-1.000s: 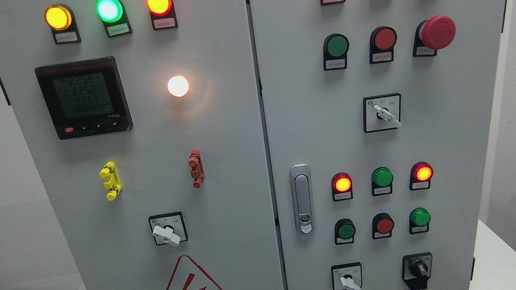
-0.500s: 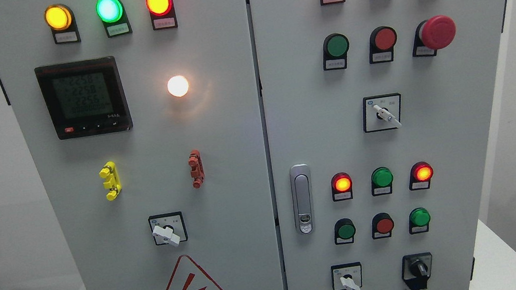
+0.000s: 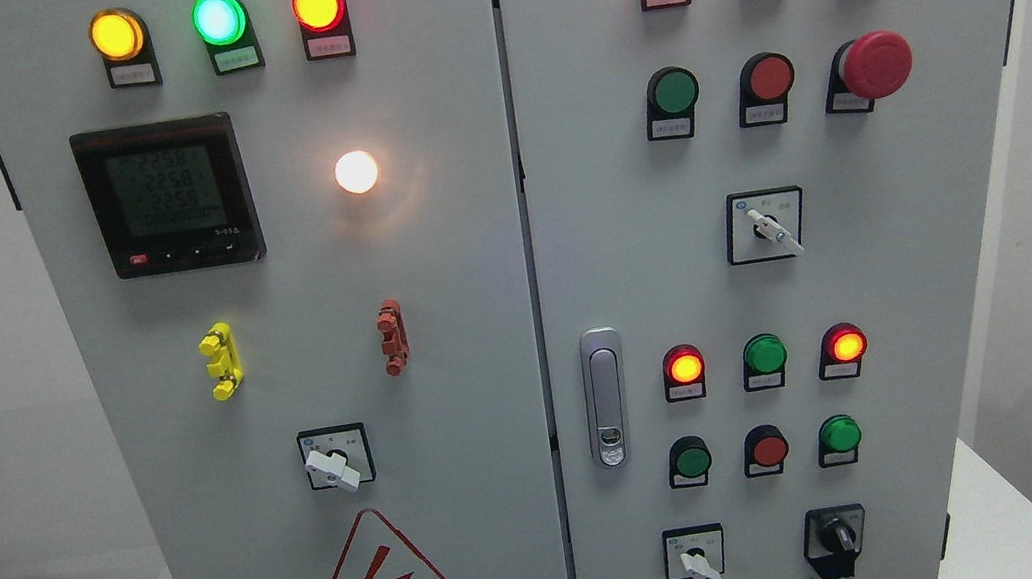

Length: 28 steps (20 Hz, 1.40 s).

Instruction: Trip black knob to open circuit

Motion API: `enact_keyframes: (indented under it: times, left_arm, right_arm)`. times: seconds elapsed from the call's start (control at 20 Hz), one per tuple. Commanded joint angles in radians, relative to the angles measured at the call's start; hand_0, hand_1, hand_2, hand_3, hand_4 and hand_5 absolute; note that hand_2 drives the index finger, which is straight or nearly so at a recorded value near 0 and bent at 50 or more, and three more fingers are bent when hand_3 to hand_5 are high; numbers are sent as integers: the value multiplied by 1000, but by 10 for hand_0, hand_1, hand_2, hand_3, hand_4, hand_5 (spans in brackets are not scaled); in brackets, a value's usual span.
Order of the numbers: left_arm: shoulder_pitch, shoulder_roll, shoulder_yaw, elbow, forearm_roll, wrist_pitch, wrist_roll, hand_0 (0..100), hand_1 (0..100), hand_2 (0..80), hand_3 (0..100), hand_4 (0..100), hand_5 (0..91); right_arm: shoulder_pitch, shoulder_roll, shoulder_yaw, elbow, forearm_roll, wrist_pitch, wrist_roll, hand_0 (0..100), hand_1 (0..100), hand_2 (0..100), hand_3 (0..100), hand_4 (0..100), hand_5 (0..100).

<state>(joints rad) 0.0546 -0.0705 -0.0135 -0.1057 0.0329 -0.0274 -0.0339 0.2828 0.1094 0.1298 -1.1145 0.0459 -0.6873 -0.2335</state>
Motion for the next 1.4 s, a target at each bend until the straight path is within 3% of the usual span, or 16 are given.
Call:
enact_keyframes:
  times: [0.0, 0.35, 0.8, 1.35]
  left_arm:
    - [-4, -2, 1, 0, 2, -2, 0, 120, 389, 0, 0, 0, 0]
    - [-2, -2, 1, 0, 2, -2, 0, 120, 389, 0, 0, 0, 0]
    - [-2, -2, 1, 0, 2, -2, 0, 120, 389, 0, 0, 0, 0]
    - [-2, -2, 1, 0, 2, -2, 0, 120, 389, 0, 0, 0, 0]
  right_arm:
    - [3, -1, -4, -65, -3, -5, -4, 410, 645, 0, 1000, 868, 734]
    - [1, 4, -38, -162, -4, 41, -3, 545, 692, 0, 1000, 889, 804]
    - [-2, 9, -41, -309, -4, 100, -1, 716, 776, 0, 1000, 966, 906]
    - [-13, 9, -39, -458, -4, 184, 10, 786, 798, 0, 1000, 996, 918]
